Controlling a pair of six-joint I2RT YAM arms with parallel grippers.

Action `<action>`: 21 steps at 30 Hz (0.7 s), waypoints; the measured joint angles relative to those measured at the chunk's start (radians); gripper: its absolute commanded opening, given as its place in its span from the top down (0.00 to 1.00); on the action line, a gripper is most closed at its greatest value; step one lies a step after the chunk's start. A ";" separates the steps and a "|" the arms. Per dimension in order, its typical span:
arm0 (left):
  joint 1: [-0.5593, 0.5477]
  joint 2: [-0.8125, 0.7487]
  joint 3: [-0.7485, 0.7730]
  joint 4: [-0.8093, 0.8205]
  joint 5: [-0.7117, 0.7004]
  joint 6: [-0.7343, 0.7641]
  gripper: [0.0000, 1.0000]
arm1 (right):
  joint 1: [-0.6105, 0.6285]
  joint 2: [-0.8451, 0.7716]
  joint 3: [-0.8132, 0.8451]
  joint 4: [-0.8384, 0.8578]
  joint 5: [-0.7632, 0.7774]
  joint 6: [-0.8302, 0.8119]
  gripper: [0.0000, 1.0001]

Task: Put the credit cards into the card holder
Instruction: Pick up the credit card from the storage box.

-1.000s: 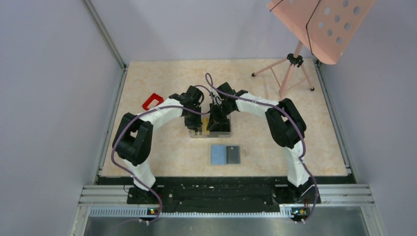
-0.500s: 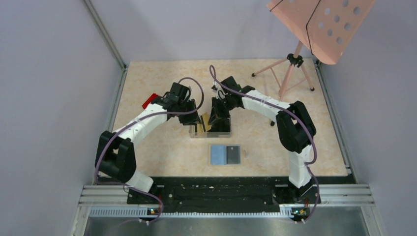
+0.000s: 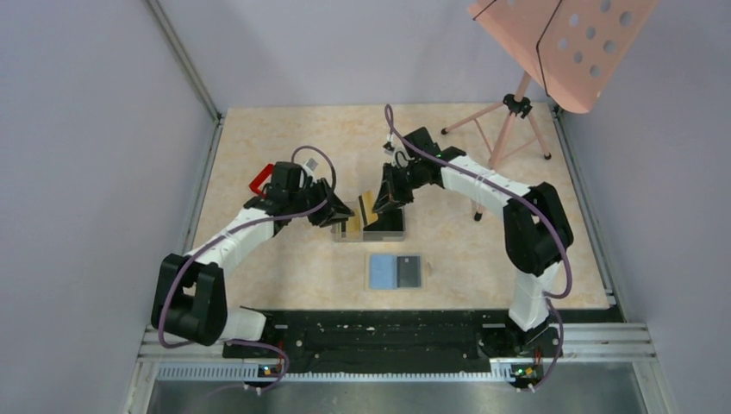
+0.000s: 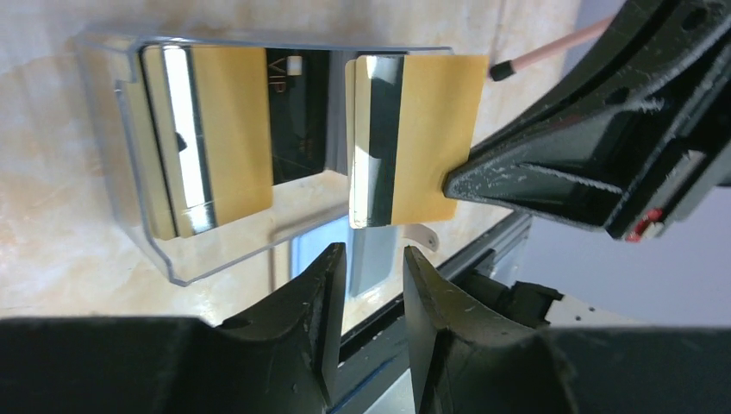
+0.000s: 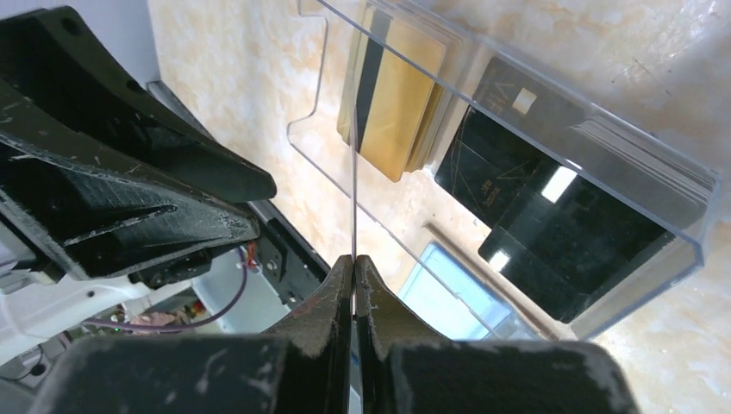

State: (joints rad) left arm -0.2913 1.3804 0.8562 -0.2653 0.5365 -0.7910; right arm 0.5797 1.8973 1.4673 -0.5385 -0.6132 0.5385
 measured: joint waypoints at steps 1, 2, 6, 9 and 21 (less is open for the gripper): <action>0.004 -0.012 -0.016 0.030 0.013 -0.017 0.63 | -0.008 -0.010 -0.003 -0.001 -0.010 0.006 1.00; 0.009 -0.025 -0.033 0.066 0.029 -0.034 0.63 | -0.015 -0.018 -0.003 0.000 -0.018 0.010 1.00; 0.025 -0.055 -0.090 0.212 0.086 -0.108 0.62 | -0.040 -0.064 -0.018 0.029 -0.055 0.036 1.00; 0.029 -0.055 -0.110 0.283 0.109 -0.145 0.62 | -0.049 -0.101 -0.045 0.055 -0.092 0.067 1.00; 0.029 -0.056 -0.165 0.525 0.193 -0.256 0.60 | -0.053 -0.150 -0.135 0.146 -0.220 0.166 1.00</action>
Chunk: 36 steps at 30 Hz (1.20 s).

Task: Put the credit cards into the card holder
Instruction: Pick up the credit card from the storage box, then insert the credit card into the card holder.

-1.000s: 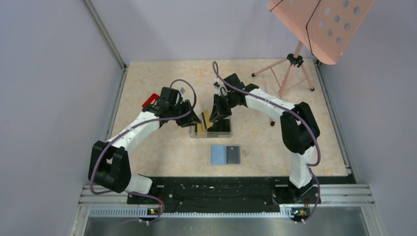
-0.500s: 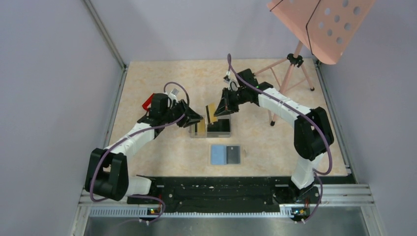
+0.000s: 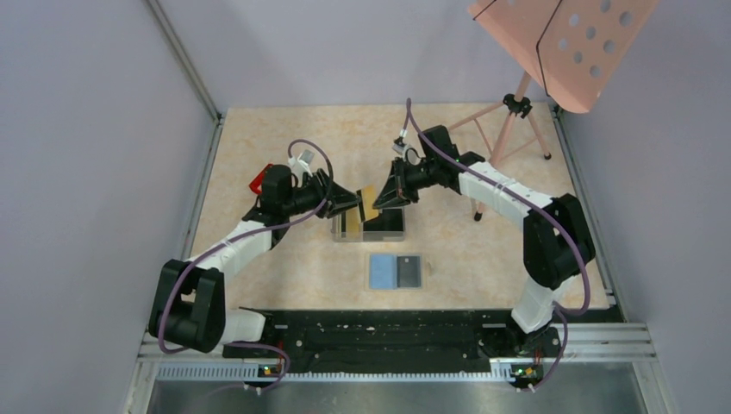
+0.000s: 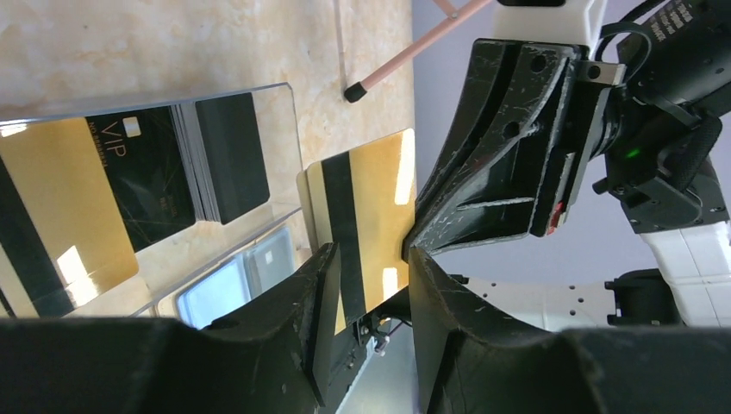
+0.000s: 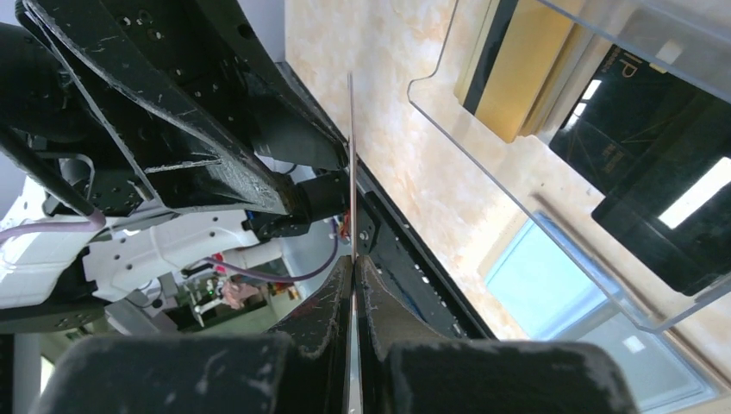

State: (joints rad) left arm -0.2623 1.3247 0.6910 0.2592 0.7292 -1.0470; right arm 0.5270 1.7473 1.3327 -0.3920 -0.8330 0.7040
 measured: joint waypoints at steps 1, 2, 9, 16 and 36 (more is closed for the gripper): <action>0.000 0.000 0.000 0.008 0.005 -0.002 0.60 | 0.000 -0.001 -0.004 0.010 -0.007 0.007 1.00; 0.000 0.000 0.000 0.014 0.009 -0.003 0.60 | 0.000 -0.002 -0.004 0.010 -0.008 0.009 1.00; 0.000 -0.004 0.000 -0.009 0.006 0.016 0.60 | -0.004 -0.032 -0.013 0.027 -0.021 0.035 1.00; 0.000 -0.035 0.001 -0.095 -0.019 0.063 0.60 | -0.006 -0.051 -0.017 0.033 -0.026 0.041 1.00; -0.034 0.026 -0.031 0.238 0.094 -0.104 1.00 | -0.019 -0.063 -0.080 0.076 -0.061 0.079 0.52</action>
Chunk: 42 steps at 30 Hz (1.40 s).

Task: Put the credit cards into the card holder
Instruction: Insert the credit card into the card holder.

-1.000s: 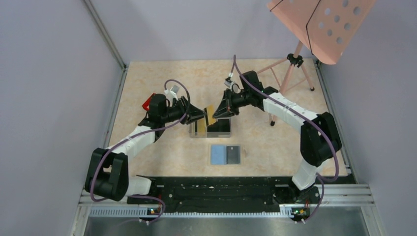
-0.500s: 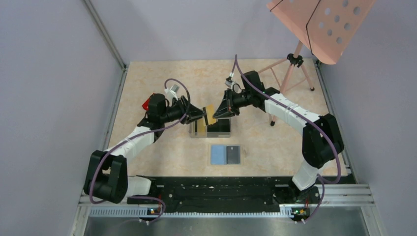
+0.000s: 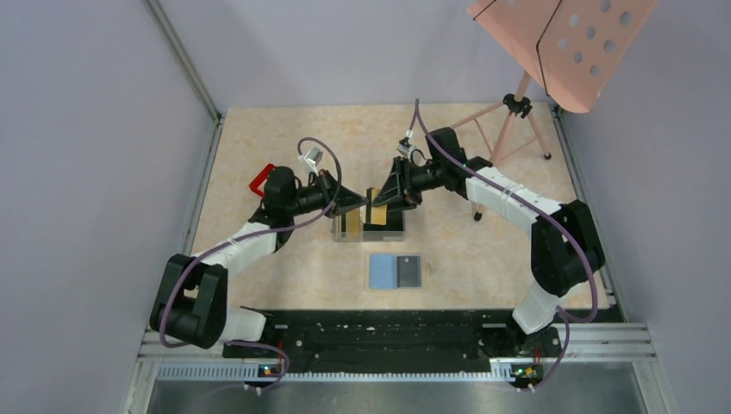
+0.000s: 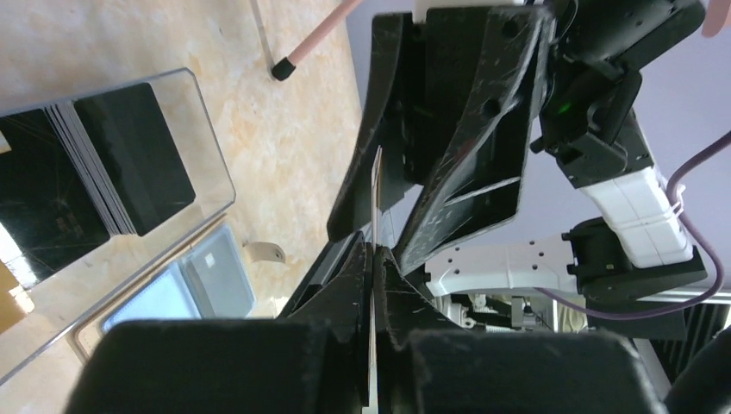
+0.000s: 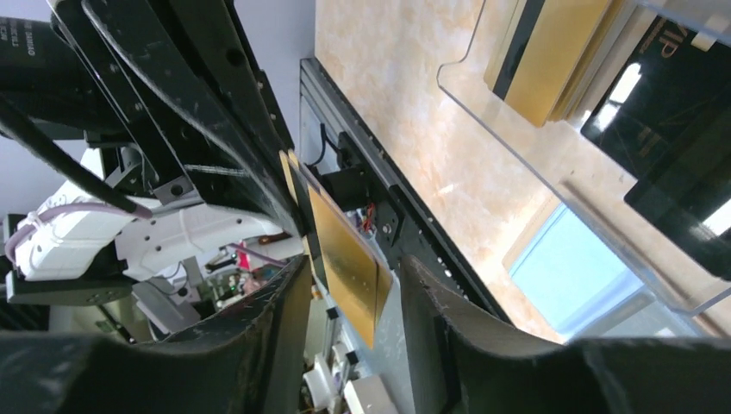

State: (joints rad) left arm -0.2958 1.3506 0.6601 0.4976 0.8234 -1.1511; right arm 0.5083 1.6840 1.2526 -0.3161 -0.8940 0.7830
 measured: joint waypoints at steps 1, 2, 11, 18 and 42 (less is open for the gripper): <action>-0.006 0.000 0.000 -0.002 0.009 0.000 1.00 | 0.000 0.000 0.000 0.010 0.003 -0.001 0.49; -0.009 0.000 0.000 -0.005 0.015 0.002 1.00 | 0.000 0.000 0.000 0.015 0.006 -0.002 0.47; -0.012 -0.069 0.000 -0.139 0.014 0.084 1.00 | -0.012 -0.016 -0.002 0.037 0.037 -0.005 0.44; -0.012 -0.123 -0.002 -0.189 0.018 0.123 1.00 | -0.082 -0.080 -0.030 0.066 0.030 -0.005 0.44; -0.012 -0.232 -0.066 -0.165 0.024 0.094 1.00 | -0.091 -0.114 -0.166 0.245 -0.131 0.060 0.62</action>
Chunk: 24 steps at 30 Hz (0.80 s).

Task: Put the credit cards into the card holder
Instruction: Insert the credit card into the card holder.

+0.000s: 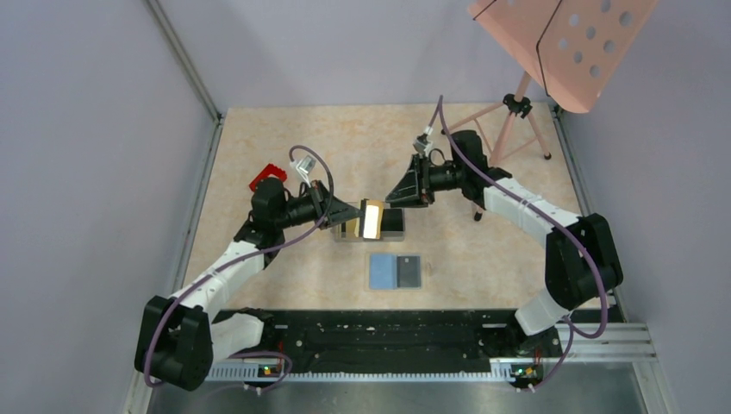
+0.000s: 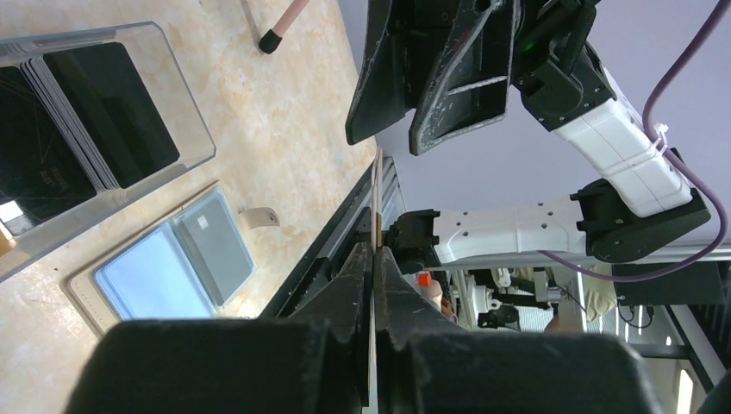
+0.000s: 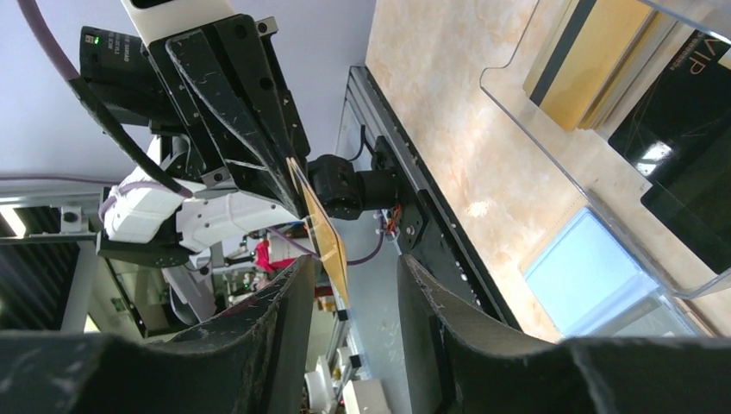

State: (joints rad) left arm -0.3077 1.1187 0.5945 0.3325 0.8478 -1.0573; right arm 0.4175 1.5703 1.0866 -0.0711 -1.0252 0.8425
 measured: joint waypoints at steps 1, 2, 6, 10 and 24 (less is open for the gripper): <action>-0.001 -0.002 -0.001 0.003 0.000 -0.003 1.00 | 0.004 0.000 0.000 0.000 0.000 0.000 0.65; -0.001 -0.004 -0.002 0.005 0.000 -0.005 1.00 | 0.008 0.000 0.000 0.000 0.000 0.000 0.67; -0.001 -0.010 -0.005 0.016 0.000 -0.015 1.00 | 0.022 0.000 0.000 -0.002 0.001 -0.001 0.69; -0.004 -0.011 -0.013 0.026 0.000 -0.022 1.00 | 0.037 0.003 0.000 -0.002 0.005 -0.001 0.72; -0.008 -0.028 -0.033 0.033 -0.002 -0.037 1.00 | 0.051 0.018 0.000 -0.027 0.019 -0.022 0.72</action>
State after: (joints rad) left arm -0.3161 1.0908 0.5613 0.3653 0.8463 -1.0943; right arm 0.4686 1.5879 1.0866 -0.0978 -1.0065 0.8207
